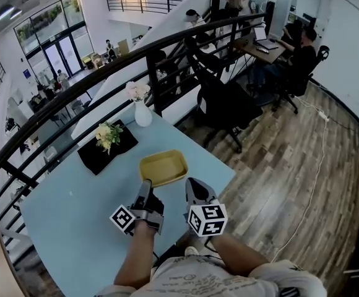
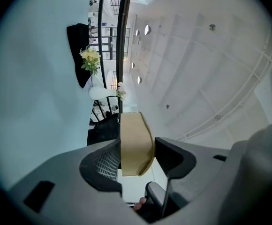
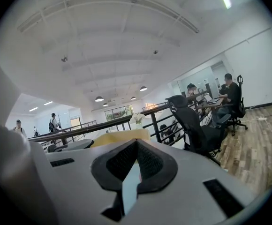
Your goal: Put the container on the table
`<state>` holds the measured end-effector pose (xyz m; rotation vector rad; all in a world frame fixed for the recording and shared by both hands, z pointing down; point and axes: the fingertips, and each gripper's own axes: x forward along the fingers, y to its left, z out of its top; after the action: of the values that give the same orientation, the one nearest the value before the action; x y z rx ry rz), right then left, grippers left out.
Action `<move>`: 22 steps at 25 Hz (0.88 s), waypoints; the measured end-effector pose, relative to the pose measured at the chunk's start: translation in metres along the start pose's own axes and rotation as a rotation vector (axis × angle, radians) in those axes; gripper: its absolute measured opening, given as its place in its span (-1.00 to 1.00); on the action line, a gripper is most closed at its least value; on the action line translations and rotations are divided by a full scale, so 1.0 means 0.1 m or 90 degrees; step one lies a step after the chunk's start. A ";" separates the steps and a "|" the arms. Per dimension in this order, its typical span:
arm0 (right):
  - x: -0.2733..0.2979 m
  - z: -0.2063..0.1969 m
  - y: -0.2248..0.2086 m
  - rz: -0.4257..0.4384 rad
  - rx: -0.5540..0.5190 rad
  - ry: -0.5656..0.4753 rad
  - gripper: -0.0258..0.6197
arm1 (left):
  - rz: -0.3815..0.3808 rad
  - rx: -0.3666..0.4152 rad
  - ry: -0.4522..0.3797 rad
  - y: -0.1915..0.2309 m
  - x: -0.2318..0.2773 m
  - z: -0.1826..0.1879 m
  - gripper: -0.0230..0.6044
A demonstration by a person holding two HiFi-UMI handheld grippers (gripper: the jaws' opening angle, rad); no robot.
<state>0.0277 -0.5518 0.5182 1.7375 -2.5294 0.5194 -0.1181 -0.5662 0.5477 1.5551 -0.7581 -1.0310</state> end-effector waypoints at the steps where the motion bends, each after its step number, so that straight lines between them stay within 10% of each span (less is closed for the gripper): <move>1: 0.06 0.01 -0.01 -0.005 0.003 0.000 -0.91 | 0.002 -0.001 0.005 0.02 0.05 0.03 -0.17; 22: 0.76 -0.61 -0.26 -0.078 -0.005 0.102 -0.91 | 0.042 -0.010 -0.009 1.34 0.44 0.92 -0.17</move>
<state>0.0127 -0.6107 0.5982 1.7579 -2.2989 0.6140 -0.1758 -0.6743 0.6632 1.5012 -0.8048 -0.9981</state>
